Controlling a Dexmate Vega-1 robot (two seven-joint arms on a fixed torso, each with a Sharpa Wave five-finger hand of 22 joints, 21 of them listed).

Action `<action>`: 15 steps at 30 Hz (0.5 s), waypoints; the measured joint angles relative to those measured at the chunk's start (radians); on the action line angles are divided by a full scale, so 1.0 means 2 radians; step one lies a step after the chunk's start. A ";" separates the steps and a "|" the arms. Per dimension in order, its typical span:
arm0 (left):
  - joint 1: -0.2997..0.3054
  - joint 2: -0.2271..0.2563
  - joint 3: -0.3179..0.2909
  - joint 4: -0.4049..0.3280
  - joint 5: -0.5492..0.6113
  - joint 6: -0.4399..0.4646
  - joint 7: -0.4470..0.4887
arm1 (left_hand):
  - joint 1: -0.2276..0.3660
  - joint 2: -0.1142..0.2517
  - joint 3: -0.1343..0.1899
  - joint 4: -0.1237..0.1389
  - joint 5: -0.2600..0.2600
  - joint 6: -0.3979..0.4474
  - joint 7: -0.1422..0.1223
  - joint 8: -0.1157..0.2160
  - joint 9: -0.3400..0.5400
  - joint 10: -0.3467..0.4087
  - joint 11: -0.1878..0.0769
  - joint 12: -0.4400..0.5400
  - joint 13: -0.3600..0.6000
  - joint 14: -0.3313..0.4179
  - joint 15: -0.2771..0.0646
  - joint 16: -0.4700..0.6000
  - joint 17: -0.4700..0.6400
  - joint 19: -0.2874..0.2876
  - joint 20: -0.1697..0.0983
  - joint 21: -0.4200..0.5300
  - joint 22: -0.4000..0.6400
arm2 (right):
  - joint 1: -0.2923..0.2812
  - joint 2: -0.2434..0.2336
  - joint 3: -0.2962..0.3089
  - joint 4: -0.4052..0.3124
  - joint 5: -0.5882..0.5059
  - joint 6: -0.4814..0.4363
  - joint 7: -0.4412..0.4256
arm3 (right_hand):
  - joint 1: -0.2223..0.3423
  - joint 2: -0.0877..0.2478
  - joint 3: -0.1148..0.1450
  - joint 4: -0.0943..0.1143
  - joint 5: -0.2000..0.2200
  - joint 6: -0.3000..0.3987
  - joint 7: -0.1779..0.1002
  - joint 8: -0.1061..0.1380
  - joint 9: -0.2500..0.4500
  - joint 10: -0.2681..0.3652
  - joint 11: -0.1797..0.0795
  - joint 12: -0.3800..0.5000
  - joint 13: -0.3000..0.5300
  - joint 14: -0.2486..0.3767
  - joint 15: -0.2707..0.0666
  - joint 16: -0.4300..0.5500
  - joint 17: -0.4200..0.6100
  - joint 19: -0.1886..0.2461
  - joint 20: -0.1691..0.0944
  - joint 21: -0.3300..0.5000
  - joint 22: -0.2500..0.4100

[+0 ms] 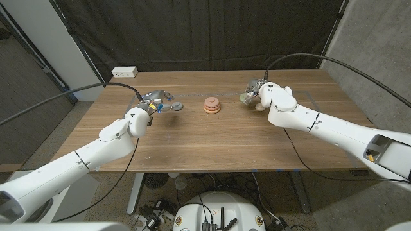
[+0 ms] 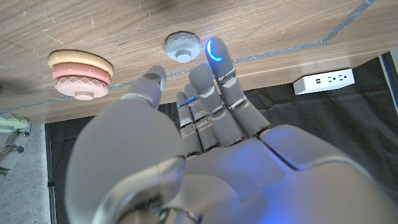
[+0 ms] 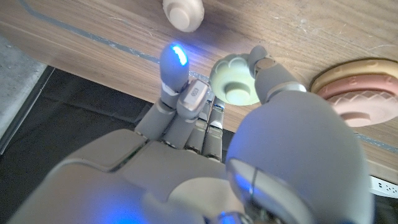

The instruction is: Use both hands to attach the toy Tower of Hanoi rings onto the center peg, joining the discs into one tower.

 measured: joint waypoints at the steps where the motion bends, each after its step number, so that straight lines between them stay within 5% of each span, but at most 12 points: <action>1: 0.001 0.000 0.000 0.000 0.000 0.000 0.000 | 0.000 0.000 0.000 0.000 0.000 0.000 0.000 0.000 0.000 0.000 0.000 0.000 0.000 0.000 0.000 0.000 0.000 0.000 0.000 0.000 0.000 | 0.000 -0.001 0.001 -0.002 -0.002 0.000 0.002 | 0.000 0.000 0.000 0.000 0.000 0.000 0.000 0.000 0.000 0.000 0.000 0.000 0.000 0.000 0.000 0.000 0.000 0.000 0.000 0.000 0.000; 15: 0.006 0.003 -0.003 -0.005 -0.003 0.003 0.003 | -0.003 -0.003 0.003 -0.001 0.000 0.000 0.000 0.000 0.000 0.004 -0.001 -0.001 0.002 0.000 0.000 0.002 0.000 0.000 0.000 0.000 0.000 | -0.006 -0.002 0.019 -0.008 -0.008 0.024 0.008 | 0.000 0.000 0.000 0.000 0.000 0.003 0.003 0.000 -0.003 0.004 0.004 -0.005 0.000 0.003 -0.003 0.000 0.000 0.000 0.000 0.000 0.000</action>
